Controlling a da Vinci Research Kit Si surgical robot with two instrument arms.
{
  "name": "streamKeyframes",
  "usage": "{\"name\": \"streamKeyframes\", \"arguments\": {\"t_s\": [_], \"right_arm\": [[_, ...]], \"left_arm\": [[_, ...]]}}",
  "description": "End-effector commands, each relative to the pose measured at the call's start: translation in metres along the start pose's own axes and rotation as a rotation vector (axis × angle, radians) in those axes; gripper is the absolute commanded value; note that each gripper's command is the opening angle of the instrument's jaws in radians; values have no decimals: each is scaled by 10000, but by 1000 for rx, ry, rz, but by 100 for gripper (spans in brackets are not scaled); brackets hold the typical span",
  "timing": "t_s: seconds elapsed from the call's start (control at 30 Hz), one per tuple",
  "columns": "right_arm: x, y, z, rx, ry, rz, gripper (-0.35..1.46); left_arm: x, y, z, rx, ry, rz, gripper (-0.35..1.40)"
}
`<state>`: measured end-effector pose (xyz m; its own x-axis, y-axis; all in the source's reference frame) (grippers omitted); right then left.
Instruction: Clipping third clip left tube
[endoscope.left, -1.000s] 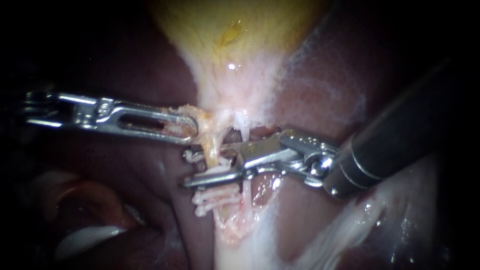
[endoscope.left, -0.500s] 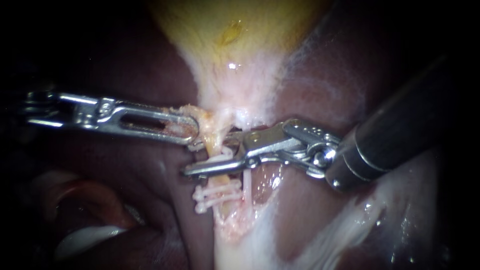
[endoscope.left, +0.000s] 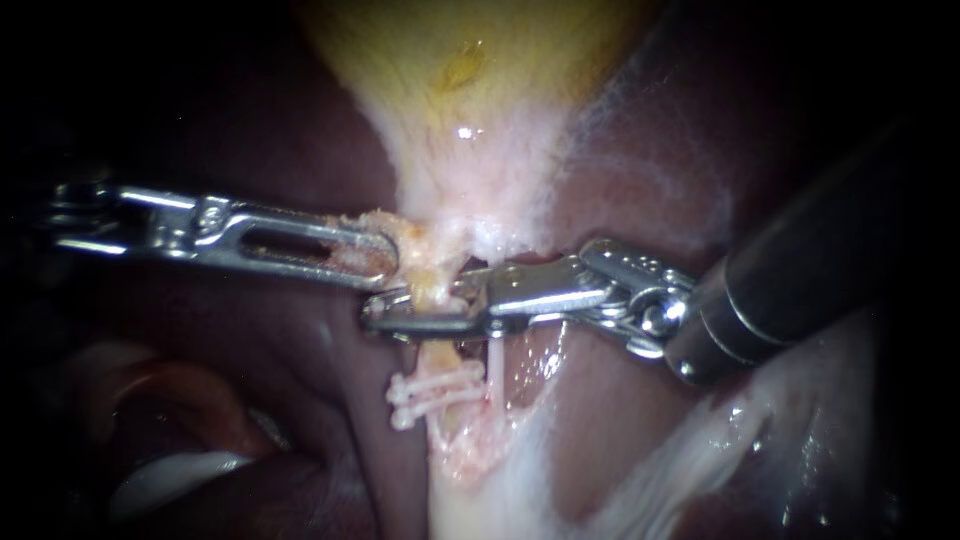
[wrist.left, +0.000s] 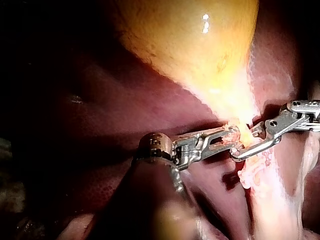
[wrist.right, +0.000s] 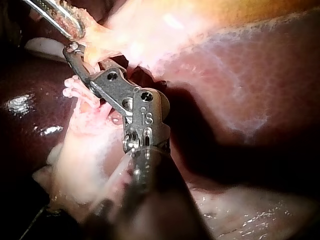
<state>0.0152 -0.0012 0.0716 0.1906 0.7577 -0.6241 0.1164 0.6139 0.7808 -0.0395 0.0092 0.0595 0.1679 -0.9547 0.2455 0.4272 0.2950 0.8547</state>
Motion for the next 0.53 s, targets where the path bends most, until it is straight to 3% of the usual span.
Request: {"name": "streamKeyframes", "arguments": {"t_s": [0.03,0.53], "right_arm": [[-1,0,0,1,-1,-1,-35],[-1,2,-2,1,-1,-7,-35]], "left_arm": [[0,0,0,2,1,0,-35],[0,1,0,2,1,0,-35]]}}
